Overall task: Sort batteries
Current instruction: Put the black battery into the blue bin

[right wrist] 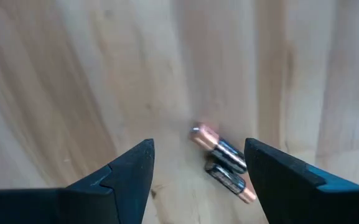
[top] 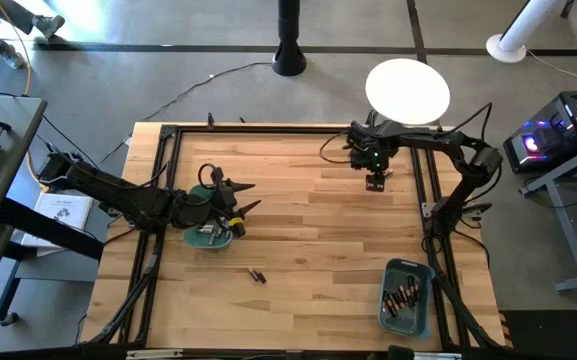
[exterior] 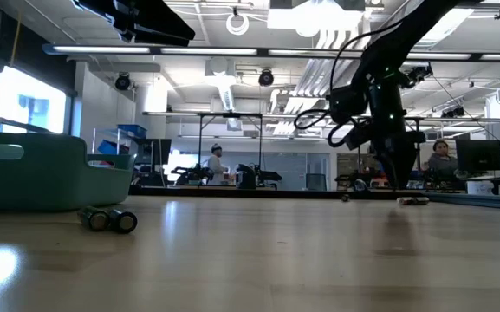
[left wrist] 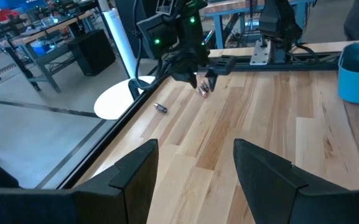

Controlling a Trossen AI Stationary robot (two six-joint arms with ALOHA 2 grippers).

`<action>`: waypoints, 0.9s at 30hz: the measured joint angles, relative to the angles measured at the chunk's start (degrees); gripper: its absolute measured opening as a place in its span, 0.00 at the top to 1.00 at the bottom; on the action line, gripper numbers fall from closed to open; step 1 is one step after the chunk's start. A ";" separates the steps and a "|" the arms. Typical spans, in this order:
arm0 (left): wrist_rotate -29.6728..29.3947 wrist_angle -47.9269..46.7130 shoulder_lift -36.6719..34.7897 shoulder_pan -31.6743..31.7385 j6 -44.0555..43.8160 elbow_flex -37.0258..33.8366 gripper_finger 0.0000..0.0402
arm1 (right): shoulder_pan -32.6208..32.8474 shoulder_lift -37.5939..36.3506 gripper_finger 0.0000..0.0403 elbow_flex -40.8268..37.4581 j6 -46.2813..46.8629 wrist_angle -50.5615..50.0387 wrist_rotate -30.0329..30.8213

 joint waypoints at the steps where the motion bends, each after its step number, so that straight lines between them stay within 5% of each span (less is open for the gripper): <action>1: 0.02 0.00 0.00 0.00 0.00 0.00 0.50 | 0.40 0.00 0.40 0.00 -0.74 -0.10 0.07; 12: 1.03 0.02 0.00 -0.15 0.00 0.00 0.50 | 1.55 0.01 0.43 -8.98 -1.73 7.88 8.54; 23: 1.16 0.07 0.00 -0.07 -0.02 -0.02 0.50 | 4.38 -0.11 0.91 -10.38 1.39 9.29 4.52; 27: 1.15 0.06 0.00 -0.07 -0.02 -0.02 0.50 | 5.63 -0.37 0.95 -10.23 5.02 9.59 4.29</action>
